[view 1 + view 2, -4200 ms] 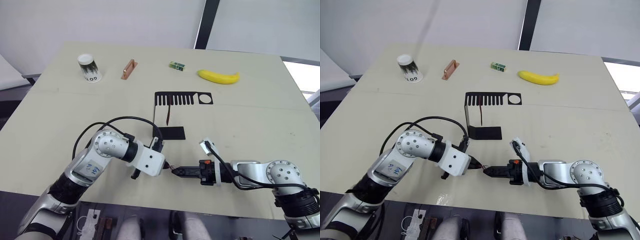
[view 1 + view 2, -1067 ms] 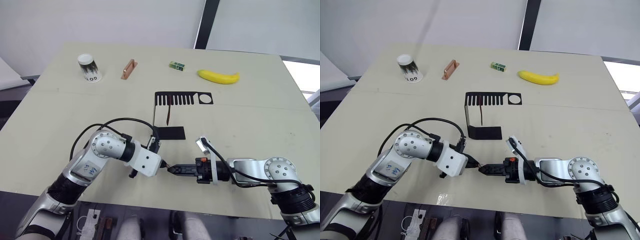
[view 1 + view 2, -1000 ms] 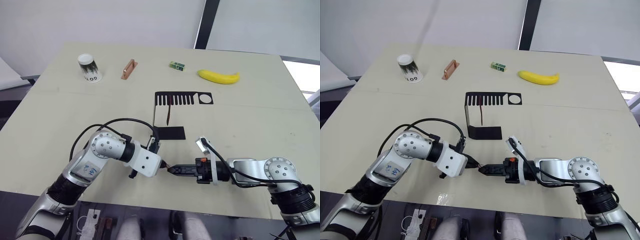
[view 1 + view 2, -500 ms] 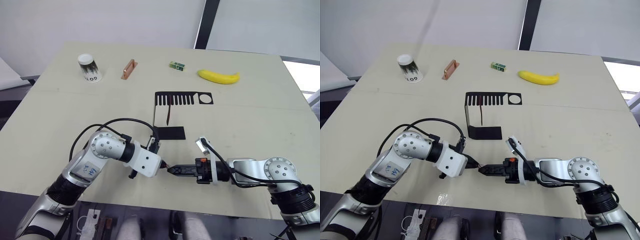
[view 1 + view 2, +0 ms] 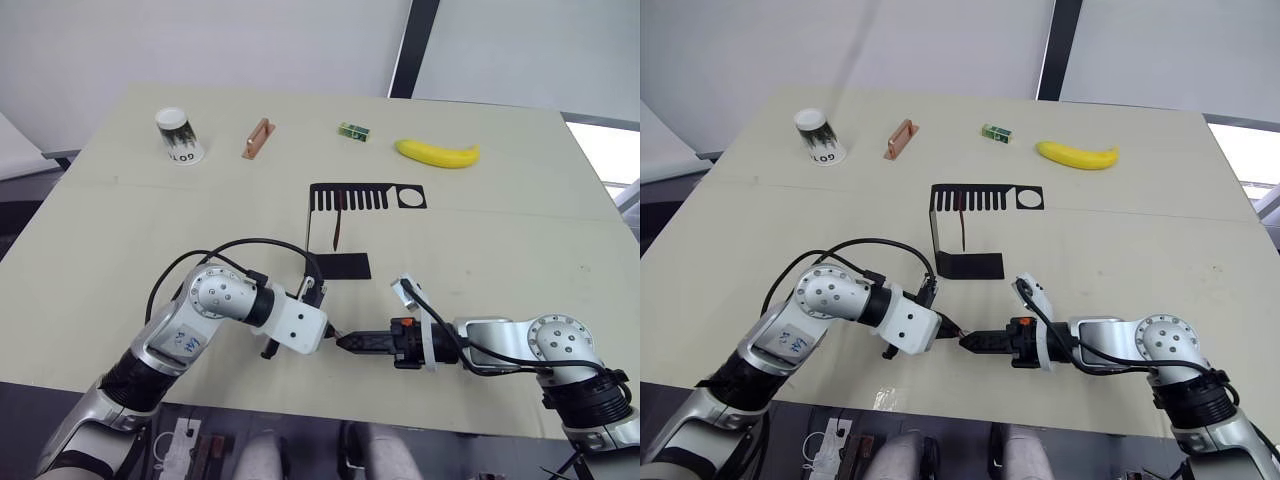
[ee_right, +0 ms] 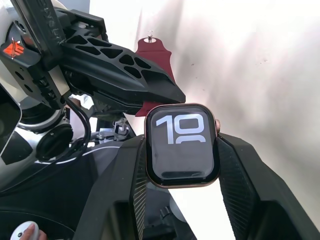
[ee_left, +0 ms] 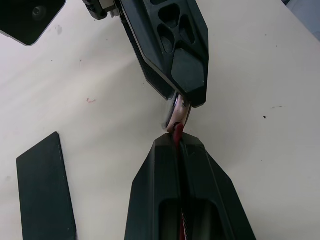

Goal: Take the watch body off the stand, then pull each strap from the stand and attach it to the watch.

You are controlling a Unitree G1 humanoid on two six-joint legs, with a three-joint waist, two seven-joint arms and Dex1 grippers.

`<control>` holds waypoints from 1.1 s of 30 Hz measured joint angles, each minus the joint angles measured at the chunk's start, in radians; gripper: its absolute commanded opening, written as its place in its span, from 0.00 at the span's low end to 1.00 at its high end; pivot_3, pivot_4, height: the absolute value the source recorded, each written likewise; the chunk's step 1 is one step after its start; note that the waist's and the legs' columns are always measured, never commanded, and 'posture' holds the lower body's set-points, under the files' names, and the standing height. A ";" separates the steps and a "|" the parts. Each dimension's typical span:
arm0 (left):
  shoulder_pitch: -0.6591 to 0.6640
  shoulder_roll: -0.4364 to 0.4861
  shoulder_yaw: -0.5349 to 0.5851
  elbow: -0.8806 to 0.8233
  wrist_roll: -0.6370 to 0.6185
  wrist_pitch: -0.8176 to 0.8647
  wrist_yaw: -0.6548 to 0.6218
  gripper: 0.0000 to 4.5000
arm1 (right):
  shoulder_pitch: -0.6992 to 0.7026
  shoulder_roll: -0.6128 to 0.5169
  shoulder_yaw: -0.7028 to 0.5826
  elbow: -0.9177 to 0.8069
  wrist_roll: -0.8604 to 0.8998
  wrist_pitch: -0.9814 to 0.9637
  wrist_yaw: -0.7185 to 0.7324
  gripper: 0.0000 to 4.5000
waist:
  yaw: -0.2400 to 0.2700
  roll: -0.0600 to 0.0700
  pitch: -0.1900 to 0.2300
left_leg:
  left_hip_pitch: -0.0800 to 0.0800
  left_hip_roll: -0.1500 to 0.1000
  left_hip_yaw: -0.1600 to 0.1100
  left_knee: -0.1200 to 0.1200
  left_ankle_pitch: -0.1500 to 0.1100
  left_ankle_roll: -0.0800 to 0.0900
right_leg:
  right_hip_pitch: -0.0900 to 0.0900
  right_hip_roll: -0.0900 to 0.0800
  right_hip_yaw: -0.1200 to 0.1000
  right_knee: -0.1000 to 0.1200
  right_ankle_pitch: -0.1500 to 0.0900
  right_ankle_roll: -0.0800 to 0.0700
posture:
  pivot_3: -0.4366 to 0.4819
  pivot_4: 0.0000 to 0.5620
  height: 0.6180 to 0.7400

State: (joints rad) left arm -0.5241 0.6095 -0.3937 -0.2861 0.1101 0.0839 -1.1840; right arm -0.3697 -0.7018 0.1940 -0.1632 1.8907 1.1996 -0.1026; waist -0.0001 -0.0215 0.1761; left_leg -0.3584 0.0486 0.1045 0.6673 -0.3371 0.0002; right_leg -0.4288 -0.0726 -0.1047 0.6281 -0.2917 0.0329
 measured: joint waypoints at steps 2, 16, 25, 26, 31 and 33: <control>-0.002 -0.004 0.000 0.000 0.005 0.002 0.000 0.00 | 0.000 -0.002 -0.001 0.000 0.000 0.000 0.000 0.34 | 0.000 0.000 0.000 | 0.000 0.000 0.000 0.000 0.000 0.000 | 0.000 0.000 0.000 0.000 0.000 0.000 | 0.48 0.27 1.00; -0.002 -0.024 -0.005 0.014 0.033 -0.017 0.008 0.00 | 0.000 -0.011 -0.002 0.000 -0.006 -0.001 0.000 0.34 | 0.000 0.000 0.000 | 0.000 0.000 0.000 0.000 0.000 0.000 | 0.000 0.000 0.000 0.000 0.000 0.000 | 0.48 0.27 1.00; -0.002 -0.031 -0.007 0.023 0.040 -0.020 0.010 0.00 | -0.001 -0.011 -0.002 0.000 -0.017 -0.001 0.001 0.34 | 0.000 0.000 0.000 | 0.000 0.000 0.000 0.000 0.000 0.000 | 0.000 0.000 0.000 0.000 0.000 0.000 | 0.48 0.27 1.00; -0.002 -0.033 -0.008 0.023 0.044 -0.020 0.010 0.00 | -0.001 -0.011 -0.002 0.000 -0.020 -0.001 0.001 0.34 | 0.000 0.000 0.000 | 0.000 0.000 0.000 0.000 0.000 0.000 | 0.000 0.000 0.000 0.000 0.000 0.000 | 0.48 0.27 1.00; -0.002 -0.038 -0.009 0.023 0.054 -0.020 0.011 0.00 | -0.001 -0.011 -0.002 0.000 -0.024 -0.001 0.002 0.34 | 0.000 0.000 0.000 | 0.000 0.000 0.000 0.000 0.000 0.000 | 0.000 0.000 0.000 0.000 0.000 0.000 | 0.48 0.27 1.00; -0.002 -0.040 -0.009 0.024 0.056 -0.020 0.011 0.00 | -0.001 -0.011 -0.002 0.000 -0.025 -0.001 0.002 0.34 | 0.000 0.000 0.000 | 0.000 0.000 0.000 0.000 0.000 0.000 | 0.000 0.000 0.000 0.000 0.000 0.000 | 0.48 0.27 1.00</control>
State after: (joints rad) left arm -0.5260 0.5699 -0.4031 -0.2626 0.1661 0.0642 -1.1731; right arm -0.3703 -0.7129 0.1915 -0.1631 1.8662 1.1986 -0.1008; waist -0.0002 -0.0215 0.1761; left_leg -0.3584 0.0486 0.1045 0.6673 -0.3372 0.0003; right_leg -0.4288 -0.0726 -0.1046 0.6279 -0.2917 0.0329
